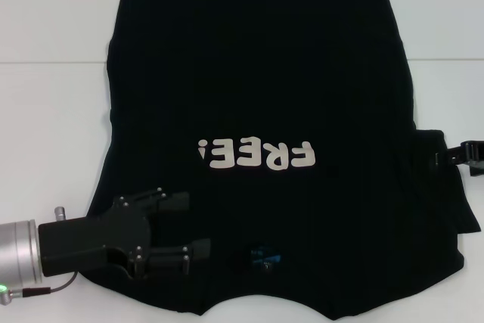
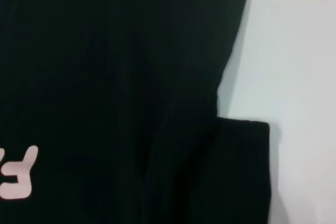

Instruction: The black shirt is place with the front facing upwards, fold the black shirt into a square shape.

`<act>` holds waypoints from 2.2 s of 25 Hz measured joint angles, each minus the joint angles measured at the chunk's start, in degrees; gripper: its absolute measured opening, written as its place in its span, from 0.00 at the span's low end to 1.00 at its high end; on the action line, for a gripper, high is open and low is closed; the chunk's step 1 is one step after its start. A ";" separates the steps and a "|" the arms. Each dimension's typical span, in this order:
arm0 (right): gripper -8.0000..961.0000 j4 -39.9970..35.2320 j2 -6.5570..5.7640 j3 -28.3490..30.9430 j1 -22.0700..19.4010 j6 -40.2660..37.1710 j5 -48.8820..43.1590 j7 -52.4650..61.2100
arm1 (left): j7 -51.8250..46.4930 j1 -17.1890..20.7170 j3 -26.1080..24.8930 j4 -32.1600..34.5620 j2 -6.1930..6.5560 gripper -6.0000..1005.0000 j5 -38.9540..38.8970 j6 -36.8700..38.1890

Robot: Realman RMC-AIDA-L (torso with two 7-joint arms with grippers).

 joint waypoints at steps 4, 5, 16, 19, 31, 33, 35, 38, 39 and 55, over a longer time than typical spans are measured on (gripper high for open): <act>0.92 0.31 0.45 -0.44 0.29 0.55 -0.01 -0.06 | 0.00 0.00 -0.15 -0.09 0.00 0.88 0.00 -0.03; 0.90 0.33 0.52 -0.76 0.32 0.59 -0.07 -0.01 | -0.02 0.00 -0.17 -0.10 0.00 0.88 0.00 -0.04; 0.75 1.60 0.64 -2.03 0.32 1.95 -0.19 0.20 | -0.07 0.00 -0.20 -0.29 0.00 0.88 0.00 -0.04; 0.72 1.65 0.63 -2.07 0.31 1.81 -0.21 0.18 | -0.07 0.00 -0.20 -0.30 0.00 0.88 0.00 -0.03; 0.49 1.22 0.97 -3.73 0.29 1.65 -0.21 0.11 | -0.06 0.05 -0.38 -0.41 0.00 0.88 -0.04 -0.02; 0.40 1.18 0.98 -3.75 0.23 1.65 -0.21 0.11 | -0.06 0.11 -0.38 -0.41 0.00 0.88 -0.05 -0.02; 0.32 1.14 0.98 -3.75 0.18 1.65 -0.21 0.09 | -0.06 0.16 -0.38 -0.41 0.00 0.88 -0.14 -0.02; 0.08 1.09 0.98 -3.74 0.16 1.66 -0.21 -0.07 | -0.06 0.17 -0.38 -0.40 0.00 0.88 -0.17 -0.06; 0.08 1.09 0.98 -3.74 0.16 1.70 -0.21 -0.15 | -0.06 0.17 -0.38 -0.40 0.00 0.88 -0.16 -0.14; 0.05 -10.16 -0.78 1.55 -3.27 -6.32 0.72 -0.37 | -1.59 -0.01 -0.38 -0.20 0.00 0.88 -0.08 -0.43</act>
